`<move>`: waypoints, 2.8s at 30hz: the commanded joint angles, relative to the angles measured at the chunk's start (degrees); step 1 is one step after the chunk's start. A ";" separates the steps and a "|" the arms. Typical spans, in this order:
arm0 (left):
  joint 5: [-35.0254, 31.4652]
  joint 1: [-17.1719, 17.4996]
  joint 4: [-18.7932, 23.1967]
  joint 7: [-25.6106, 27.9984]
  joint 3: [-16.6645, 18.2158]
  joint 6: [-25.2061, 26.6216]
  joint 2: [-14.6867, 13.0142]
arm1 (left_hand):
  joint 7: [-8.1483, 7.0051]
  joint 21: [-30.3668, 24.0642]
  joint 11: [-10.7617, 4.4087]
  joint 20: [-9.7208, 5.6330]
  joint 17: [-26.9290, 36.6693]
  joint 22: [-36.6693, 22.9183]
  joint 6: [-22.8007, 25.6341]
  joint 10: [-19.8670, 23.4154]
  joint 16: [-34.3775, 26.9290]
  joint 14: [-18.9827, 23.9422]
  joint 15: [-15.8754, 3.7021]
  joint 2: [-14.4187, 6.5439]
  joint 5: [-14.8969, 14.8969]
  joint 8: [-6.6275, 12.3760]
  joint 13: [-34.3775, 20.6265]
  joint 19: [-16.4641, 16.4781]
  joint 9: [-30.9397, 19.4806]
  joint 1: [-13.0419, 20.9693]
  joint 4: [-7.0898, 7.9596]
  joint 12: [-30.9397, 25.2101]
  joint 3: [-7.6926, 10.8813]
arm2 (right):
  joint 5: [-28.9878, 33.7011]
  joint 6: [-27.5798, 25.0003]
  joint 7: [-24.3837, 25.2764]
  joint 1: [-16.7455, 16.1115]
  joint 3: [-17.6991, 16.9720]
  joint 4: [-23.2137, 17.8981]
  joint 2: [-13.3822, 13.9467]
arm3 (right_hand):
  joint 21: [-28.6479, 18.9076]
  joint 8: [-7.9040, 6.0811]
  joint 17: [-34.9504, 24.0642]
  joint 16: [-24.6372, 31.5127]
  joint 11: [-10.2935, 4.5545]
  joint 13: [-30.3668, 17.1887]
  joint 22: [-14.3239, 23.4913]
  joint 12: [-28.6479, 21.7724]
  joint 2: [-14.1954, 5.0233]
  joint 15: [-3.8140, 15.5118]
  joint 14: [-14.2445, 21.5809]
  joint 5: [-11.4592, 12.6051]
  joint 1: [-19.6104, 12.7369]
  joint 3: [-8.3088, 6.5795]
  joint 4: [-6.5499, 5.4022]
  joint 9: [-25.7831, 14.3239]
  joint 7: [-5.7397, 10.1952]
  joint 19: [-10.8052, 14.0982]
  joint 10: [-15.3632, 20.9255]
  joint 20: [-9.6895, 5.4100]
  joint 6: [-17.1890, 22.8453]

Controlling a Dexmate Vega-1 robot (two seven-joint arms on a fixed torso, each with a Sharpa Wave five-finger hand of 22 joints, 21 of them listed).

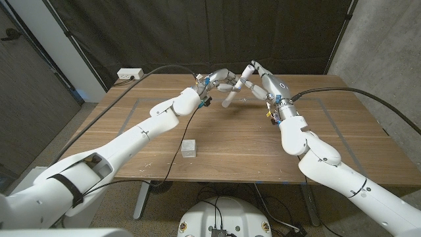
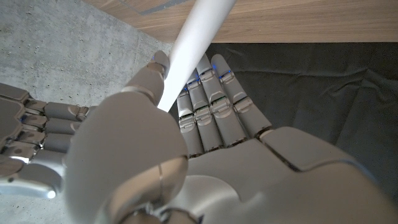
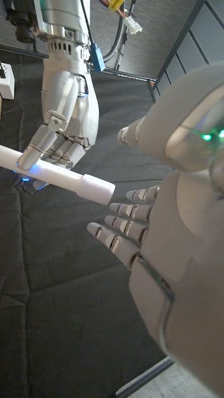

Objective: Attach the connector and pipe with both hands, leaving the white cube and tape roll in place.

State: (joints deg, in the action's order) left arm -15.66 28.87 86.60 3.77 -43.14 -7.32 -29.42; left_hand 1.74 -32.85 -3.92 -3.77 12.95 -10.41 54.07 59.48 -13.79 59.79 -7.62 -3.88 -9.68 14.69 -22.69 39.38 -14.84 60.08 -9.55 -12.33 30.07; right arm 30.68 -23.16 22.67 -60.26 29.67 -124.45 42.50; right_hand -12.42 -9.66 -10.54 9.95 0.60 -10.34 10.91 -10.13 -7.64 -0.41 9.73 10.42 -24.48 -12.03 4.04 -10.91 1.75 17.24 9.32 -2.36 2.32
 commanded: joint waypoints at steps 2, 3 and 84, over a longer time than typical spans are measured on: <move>-0.34 1.08 1.63 0.06 0.78 1.40 -1.12 | 1.11 -0.30 -2.04 -1.06 0.05 -0.03 1.37 2.24 -0.32 1.84 -2.13 -2.89 -0.36 0.06 -0.25 -0.27 -0.04 2.42 3.52 -0.05 3.71 | -3.40 2.77 2.15 -1.75 -2.78 0.19 -0.62 | 0.32 -0.70 -0.17 0.03 0.21 -0.10 0.18 -0.45 0.30 -0.14 -0.35 -0.18 0.00 0.00 0.38 -0.02 0.00 -0.55 0.06 -0.25 0.37; -0.32 1.18 1.71 0.08 0.88 1.54 -1.23 | 1.06 -0.32 -2.06 -1.08 0.05 -0.03 1.41 2.24 -0.32 1.84 -2.20 -2.89 -0.36 0.07 -0.27 -0.23 -0.04 2.41 3.52 -0.06 3.71 | -5.13 3.77 1.97 -2.01 -3.50 0.41 -0.79 | 0.39 -0.80 -0.16 0.05 0.20 -0.10 0.18 -0.51 0.37 -0.17 -0.39 -0.18 -0.01 0.01 0.43 -0.02 0.09 -0.72 0.13 -0.18 0.53; 4.12 10.85 11.38 10.29 11.09 13.02 -9.89 | 1.04 -0.54 -2.08 -1.10 0.14 -0.05 1.07 1.97 -0.21 1.42 -2.06 -2.96 -0.35 -0.14 -0.59 -0.75 -0.16 2.22 3.66 -0.07 3.83 | -41.09 27.40 -4.26 0.60 -11.35 18.75 -1.78 | 0.19 -2.48 -0.16 0.80 -1.10 -0.09 0.10 -2.34 -0.04 1.29 1.22 -0.04 1.76 -0.48 0.52 0.02 2.06 0.12 6.51 -2.28 9.43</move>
State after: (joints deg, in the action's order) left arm -11.39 40.18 98.33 13.44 -31.56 5.95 -39.70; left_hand 1.78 -33.06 -3.89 -3.68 12.94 -10.41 54.03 59.53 -13.65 59.59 -7.81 -3.88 -9.77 14.21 -23.00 39.06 -14.79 60.08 -9.55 -11.89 30.06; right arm -10.55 3.74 18.24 -60.21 18.03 -106.26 40.46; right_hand -12.29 -12.10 -10.53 10.62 -0.43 -10.33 10.93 -12.34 -7.65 1.12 10.86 10.42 -22.96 -12.34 4.67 -10.80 3.68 17.15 15.48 -2.46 11.06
